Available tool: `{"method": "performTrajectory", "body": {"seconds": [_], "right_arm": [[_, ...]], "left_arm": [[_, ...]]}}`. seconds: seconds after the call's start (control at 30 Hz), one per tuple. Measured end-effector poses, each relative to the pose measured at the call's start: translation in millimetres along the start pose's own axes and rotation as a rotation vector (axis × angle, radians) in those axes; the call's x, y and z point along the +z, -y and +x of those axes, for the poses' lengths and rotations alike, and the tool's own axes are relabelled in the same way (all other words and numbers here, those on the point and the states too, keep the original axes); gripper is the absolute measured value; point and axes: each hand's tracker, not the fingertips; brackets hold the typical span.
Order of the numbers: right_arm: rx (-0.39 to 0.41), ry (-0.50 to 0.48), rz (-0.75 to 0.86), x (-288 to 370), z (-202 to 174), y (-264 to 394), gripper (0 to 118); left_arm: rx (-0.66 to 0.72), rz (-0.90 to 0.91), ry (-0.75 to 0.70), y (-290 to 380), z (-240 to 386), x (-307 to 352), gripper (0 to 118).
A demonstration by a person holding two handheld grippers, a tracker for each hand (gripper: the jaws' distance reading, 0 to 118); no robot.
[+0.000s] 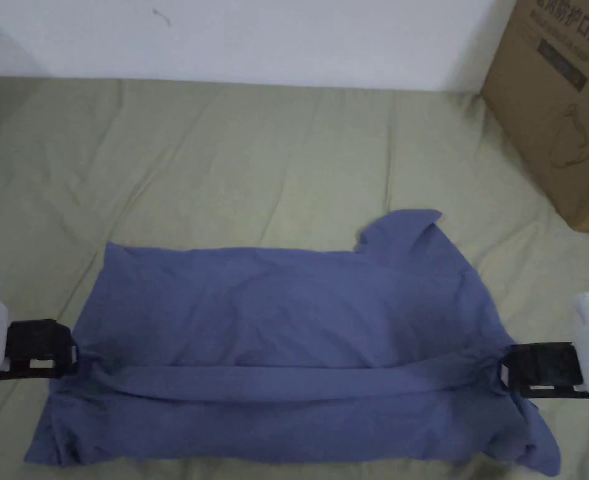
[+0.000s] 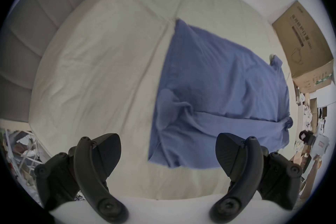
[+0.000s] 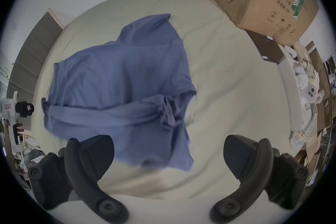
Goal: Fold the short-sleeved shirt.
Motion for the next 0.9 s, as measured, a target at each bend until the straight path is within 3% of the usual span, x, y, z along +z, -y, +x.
{"method": "performTrajectory", "body": {"seconds": [0.1,0.13,0.17,0.2,0.23,0.3,0.33,0.37,0.4,0.47,0.6,0.63,0.67,0.7,0.73,0.77,0.8,0.9], "right_arm": [[0.035,0.017,-0.061,19,0,34,118],[0.048,0.019,-0.106,19,0,48,118],[0.056,0.018,-0.133,18,0,60,117],[0.057,0.042,-0.153,16,-1,74,114],[0.048,0.081,-0.171,11,-7,88,101],[0.032,0.092,-0.168,7,-13,111,81],[0.011,0.067,-0.154,6,-15,121,68],[-0.044,0.06,-0.139,0,-19,129,17],[-0.1,0.067,-0.14,0,-21,134,0],[-0.104,0.006,-0.153,0,-26,138,0],[-0.077,0.017,-0.157,-3,-40,132,0],[-0.065,0.024,-0.151,-5,-40,129,0],[-0.056,0.03,-0.144,-5,-41,125,0],[-0.055,0.034,-0.137,-4,-42,121,0],[-0.058,0.036,-0.129,-5,-41,117,0],[-0.062,0.039,-0.123,-5,-40,113,0],[-0.066,0.038,-0.115,-5,-40,109,0],[-0.069,0.044,-0.105,-6,-36,99,0]], "left_arm": [[0.005,0.012,0.005,32,-22,22,114],[0.024,0.004,0.004,46,-30,22,102],[0.051,-0.027,-0.001,59,-36,21,76],[0.093,-0.055,0.007,70,-39,25,33],[0.14,-0.049,0.033,86,-46,19,0],[0.208,-0.059,0.057,114,-55,3,0],[0.178,-0.083,0.062,122,-56,1,0],[0.163,-0.113,0.08,131,-57,-7,0],[0.171,-0.122,0.066,138,-57,-15,0],[0.171,-0.162,0.087,129,-49,-21,0],[0.207,-0.132,0.158,101,-37,-26,0],[0.224,-0.123,0.18,93,-36,-30,1],[0.231,-0.122,0.179,86,-35,-35,11],[0.251,-0.137,0.189,79,-32,-40,40],[0.262,-0.137,0.171,68,-22,-41,101],[0.268,-0.145,0.169,63,-21,-49,118],[0.275,-0.14,0.188,61,-23,-49,110],[0.29,-0.089,0.207,32,-4,-45,112]]}}
